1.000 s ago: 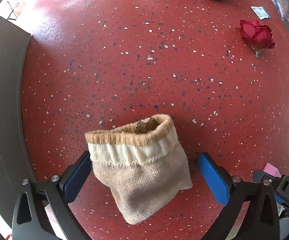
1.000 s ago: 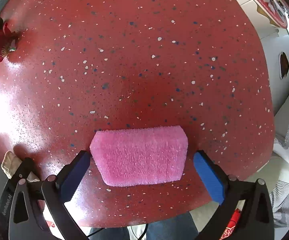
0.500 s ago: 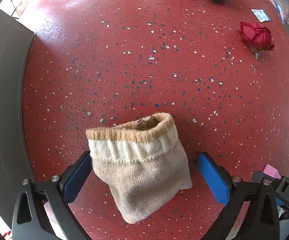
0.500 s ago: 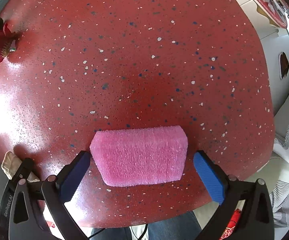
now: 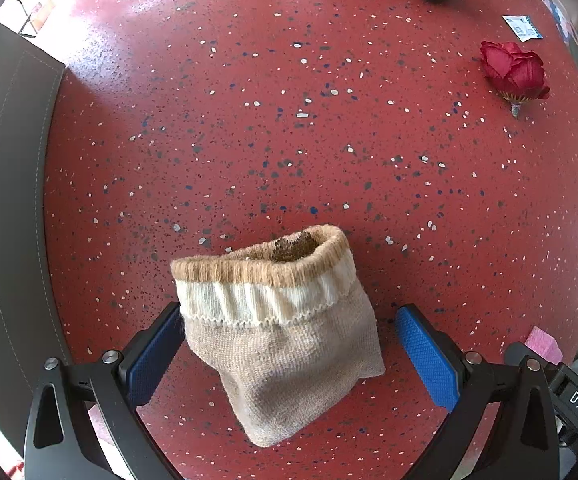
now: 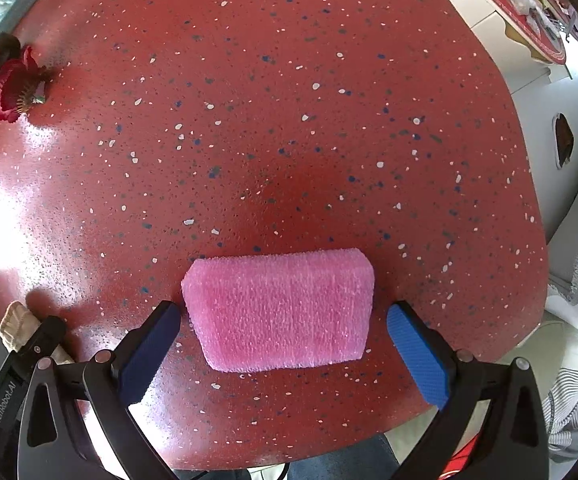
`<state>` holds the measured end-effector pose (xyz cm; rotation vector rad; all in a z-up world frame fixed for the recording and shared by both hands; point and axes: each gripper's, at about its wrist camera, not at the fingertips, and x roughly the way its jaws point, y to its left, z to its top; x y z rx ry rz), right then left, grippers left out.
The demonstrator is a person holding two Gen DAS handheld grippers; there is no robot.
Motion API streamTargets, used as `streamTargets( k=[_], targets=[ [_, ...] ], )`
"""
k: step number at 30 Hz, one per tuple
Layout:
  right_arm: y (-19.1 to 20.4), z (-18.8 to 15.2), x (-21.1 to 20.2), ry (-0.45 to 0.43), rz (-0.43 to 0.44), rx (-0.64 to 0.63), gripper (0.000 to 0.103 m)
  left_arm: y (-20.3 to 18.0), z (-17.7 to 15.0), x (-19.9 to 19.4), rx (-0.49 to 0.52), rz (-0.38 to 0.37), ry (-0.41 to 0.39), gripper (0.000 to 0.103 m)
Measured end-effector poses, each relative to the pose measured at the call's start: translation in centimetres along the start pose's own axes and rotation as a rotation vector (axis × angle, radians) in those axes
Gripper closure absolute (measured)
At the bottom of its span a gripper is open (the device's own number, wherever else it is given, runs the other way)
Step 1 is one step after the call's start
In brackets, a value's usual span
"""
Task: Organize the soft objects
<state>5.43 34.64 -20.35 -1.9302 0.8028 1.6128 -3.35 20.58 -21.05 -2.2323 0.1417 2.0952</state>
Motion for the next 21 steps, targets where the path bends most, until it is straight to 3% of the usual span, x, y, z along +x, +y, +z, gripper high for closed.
streamTargets(
  k=[21],
  targets=[
    [0.1, -1.1, -0.1, -0.012, -0.001, 0.002, 0.000, -0.1, -0.1, -0.1, -0.007, 0.001, -0.029, 0.000]
  ],
)
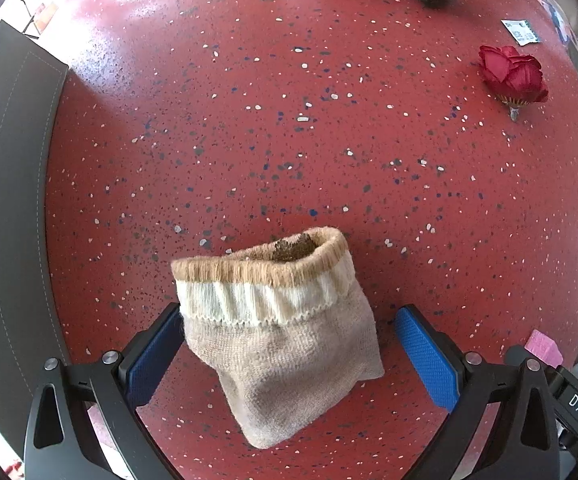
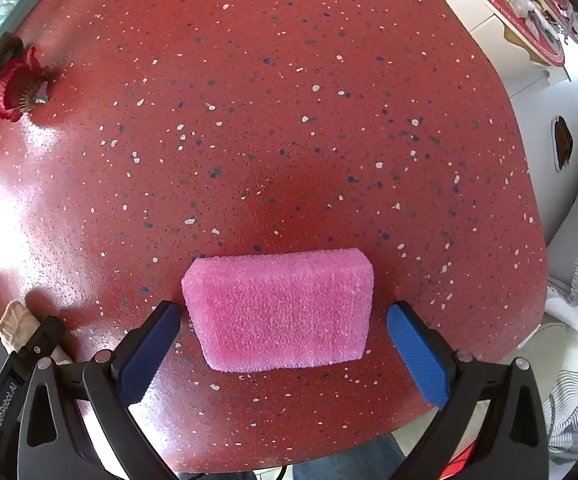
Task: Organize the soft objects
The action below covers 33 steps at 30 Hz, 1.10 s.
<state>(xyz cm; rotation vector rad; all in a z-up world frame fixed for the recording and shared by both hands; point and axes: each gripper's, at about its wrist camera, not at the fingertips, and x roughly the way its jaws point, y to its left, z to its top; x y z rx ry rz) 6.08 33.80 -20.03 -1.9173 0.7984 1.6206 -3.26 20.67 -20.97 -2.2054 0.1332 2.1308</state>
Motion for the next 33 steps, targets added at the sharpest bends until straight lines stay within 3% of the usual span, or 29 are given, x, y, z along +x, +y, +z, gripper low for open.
streamTargets(
  k=[7, 10, 12, 14, 17, 20, 29, 33],
  targets=[
    [0.2, 0.9, 0.3, 0.056, -0.003, -0.019, 0.000, 0.1, 0.7, 0.2, -0.016, 0.001, 0.047, 0.001],
    [0.3, 1.6, 0.5, 0.092, -0.007, -0.037, 0.000, 0.1, 1.1, 0.2, -0.016, -0.003, 0.064, 0.017],
    [0.5, 1.8, 0.5, 0.104, -0.015, -0.060, 0.001, -0.1, 1.1, -0.2, 0.003, -0.005, 0.051, 0.042],
    [0.6, 1.9, 0.4, 0.100, -0.018, -0.076, 0.006, -0.5, 1.3, -0.9, 0.042, -0.004, 0.038, 0.061],
    [1.5, 1.6, -0.5, 0.076, -0.030, -0.142, 0.026, -1.0, 1.5, -1.5, 0.078, -0.010, 0.047, 0.072],
    [2.7, 1.5, -0.9, 0.075, -0.018, -0.221, 0.031, -0.7, 1.4, -1.7, 0.076, -0.042, 0.066, 0.073],
    [-0.4, 1.3, -2.0, 0.107, 0.052, -0.179, 0.031, 2.6, -0.9, -3.4, 0.056, -0.119, 0.084, 0.073],
    [-2.2, 1.1, -3.0, 0.129, 0.122, -0.146, 0.031, 3.7, -1.5, -5.1, 0.081, -0.132, 0.063, 0.073]
  ],
)
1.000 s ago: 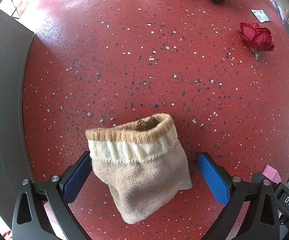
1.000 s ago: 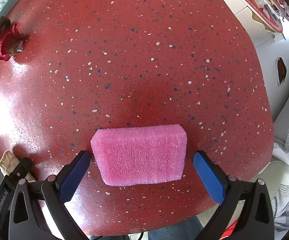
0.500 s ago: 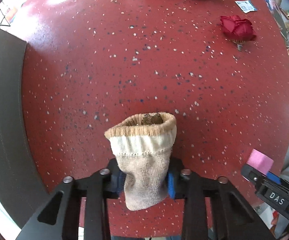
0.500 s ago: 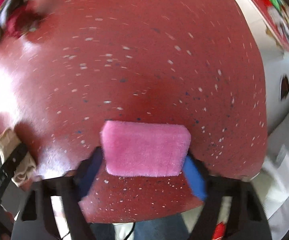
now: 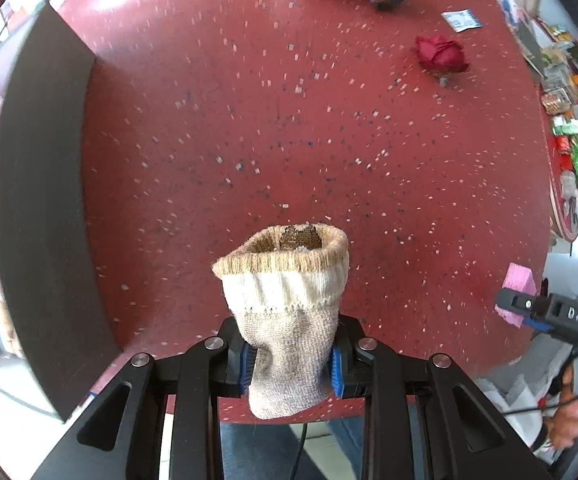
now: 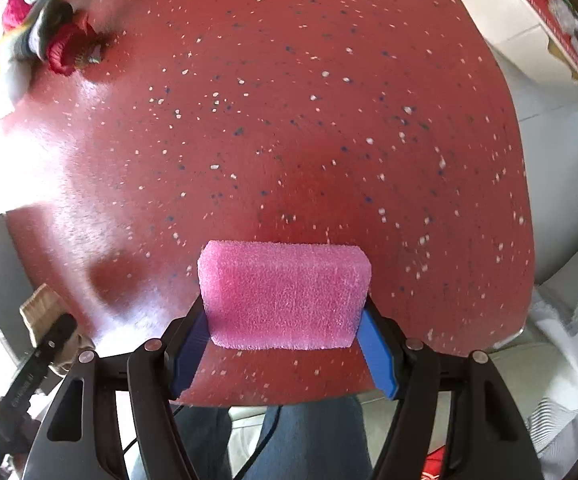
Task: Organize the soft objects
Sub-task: 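Carry the beige sock and pink sponge over the white box with both tools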
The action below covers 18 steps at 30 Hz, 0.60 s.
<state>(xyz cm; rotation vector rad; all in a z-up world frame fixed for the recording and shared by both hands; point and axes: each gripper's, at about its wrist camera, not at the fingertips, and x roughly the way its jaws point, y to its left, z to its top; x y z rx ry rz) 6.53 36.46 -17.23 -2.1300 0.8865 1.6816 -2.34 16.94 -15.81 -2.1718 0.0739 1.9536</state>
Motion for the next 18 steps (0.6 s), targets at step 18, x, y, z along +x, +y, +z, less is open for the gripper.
streamTargets(
  k=[18],
  targets=[
    [3.3, 0.9, -4.6, -0.081, 0.024, -0.101, 0.031, 4.5, -1.2, -11.2, -0.017, 0.056, -0.280, 0.073]
  ],
)
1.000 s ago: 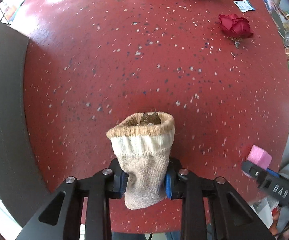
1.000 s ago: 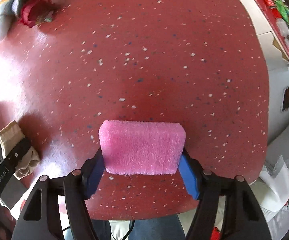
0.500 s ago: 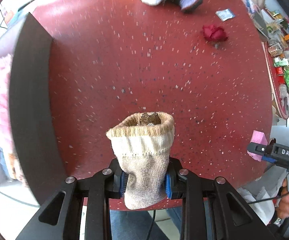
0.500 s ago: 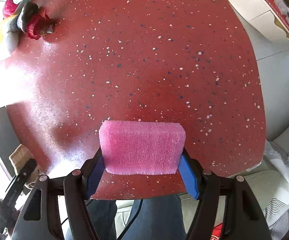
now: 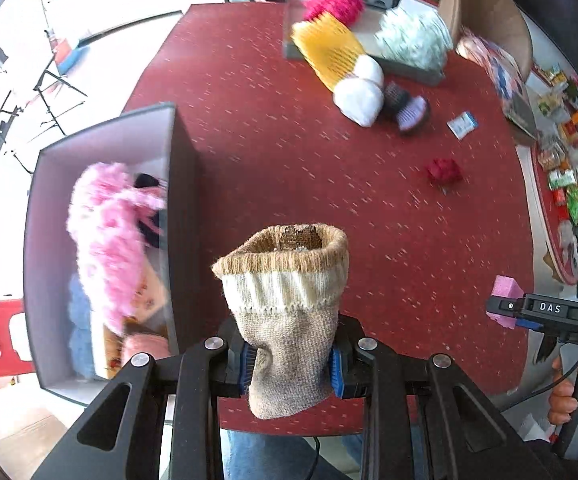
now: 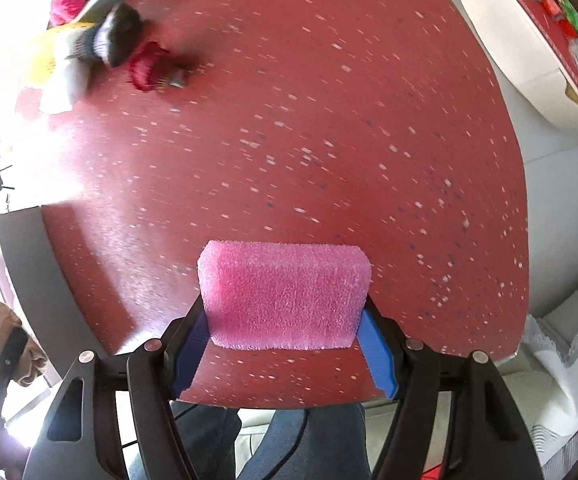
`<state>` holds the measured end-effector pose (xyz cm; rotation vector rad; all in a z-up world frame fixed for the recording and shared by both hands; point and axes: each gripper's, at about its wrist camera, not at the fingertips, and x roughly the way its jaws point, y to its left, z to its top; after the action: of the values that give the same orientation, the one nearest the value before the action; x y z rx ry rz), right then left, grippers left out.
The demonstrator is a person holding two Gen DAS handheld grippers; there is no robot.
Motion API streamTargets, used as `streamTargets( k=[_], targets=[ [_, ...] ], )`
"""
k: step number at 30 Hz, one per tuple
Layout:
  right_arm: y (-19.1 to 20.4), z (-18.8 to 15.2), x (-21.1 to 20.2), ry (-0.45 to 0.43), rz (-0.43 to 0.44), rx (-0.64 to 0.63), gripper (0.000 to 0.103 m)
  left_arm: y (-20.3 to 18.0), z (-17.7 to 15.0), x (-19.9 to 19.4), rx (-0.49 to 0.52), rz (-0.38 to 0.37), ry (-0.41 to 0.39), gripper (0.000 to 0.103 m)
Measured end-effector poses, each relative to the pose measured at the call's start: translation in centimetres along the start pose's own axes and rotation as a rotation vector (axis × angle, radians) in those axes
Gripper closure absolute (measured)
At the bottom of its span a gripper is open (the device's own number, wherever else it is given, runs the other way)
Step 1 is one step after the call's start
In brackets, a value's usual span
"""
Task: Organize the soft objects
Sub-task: 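Carry the beige sock and pink sponge over the white box with both tools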
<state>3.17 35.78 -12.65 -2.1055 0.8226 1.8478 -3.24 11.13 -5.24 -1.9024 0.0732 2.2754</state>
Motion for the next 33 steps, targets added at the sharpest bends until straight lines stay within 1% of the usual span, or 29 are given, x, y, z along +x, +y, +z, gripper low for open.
streamTargets(
  k=[4, 5, 10, 17, 21, 27, 33],
  targets=[
    [2.2, 0.1, -0.8, -0.031, -0.002, -0.014, 0.031, 2.3, 0.9, -0.9, -0.015, 0.000, -0.021, 0.073],
    [1.7, 0.0, -1.1, -0.035, -0.001, -0.019, 0.031, 2.8, 1.1, -1.0, -0.017, 0.000, -0.025, 0.073],
    [4.6, -0.7, -1.3, -0.055, -0.015, -0.033, 0.031, 6.4, 1.5, -1.7, -0.019, 0.007, -0.032, 0.073],
    [9.0, -2.0, -2.1, -0.107, -0.049, -0.088, 0.031, 11.7, 0.7, -2.5, -0.052, 0.011, -0.061, 0.073],
    [11.4, -3.3, -2.8, -0.132, -0.036, -0.136, 0.031, 14.9, -0.5, -2.9, -0.091, 0.002, -0.077, 0.073],
    [18.6, -6.0, -3.2, -0.162, 0.015, -0.248, 0.031, 18.6, -2.3, -3.4, -0.114, 0.006, -0.078, 0.073],
    [27.0, -10.1, -3.1, -0.175, 0.068, -0.432, 0.031, 21.6, -3.4, -3.2, -0.129, 0.002, -0.075, 0.073]
  ],
)
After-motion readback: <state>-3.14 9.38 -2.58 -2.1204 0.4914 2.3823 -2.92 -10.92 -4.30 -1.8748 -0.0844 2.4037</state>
